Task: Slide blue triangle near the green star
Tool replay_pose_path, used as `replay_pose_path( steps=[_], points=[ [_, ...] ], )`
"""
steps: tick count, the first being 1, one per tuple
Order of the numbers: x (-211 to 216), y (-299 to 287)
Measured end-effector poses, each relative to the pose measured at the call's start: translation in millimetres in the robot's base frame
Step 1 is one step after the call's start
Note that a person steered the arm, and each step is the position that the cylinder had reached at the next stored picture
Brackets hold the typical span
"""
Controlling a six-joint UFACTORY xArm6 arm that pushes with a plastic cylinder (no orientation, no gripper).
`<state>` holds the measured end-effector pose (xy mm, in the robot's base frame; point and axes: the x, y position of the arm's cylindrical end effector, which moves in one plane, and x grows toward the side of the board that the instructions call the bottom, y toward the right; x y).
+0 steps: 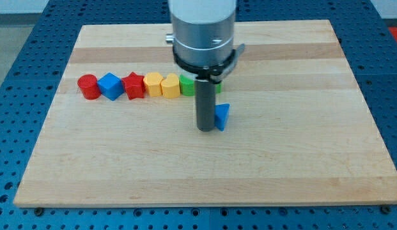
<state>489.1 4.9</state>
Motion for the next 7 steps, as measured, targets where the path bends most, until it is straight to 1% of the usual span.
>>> replay_pose_path(
  steps=[2,3,7],
  points=[
    [0.0,40.9],
    [-1.5,50.4],
    [-53.8,50.4]
  ],
)
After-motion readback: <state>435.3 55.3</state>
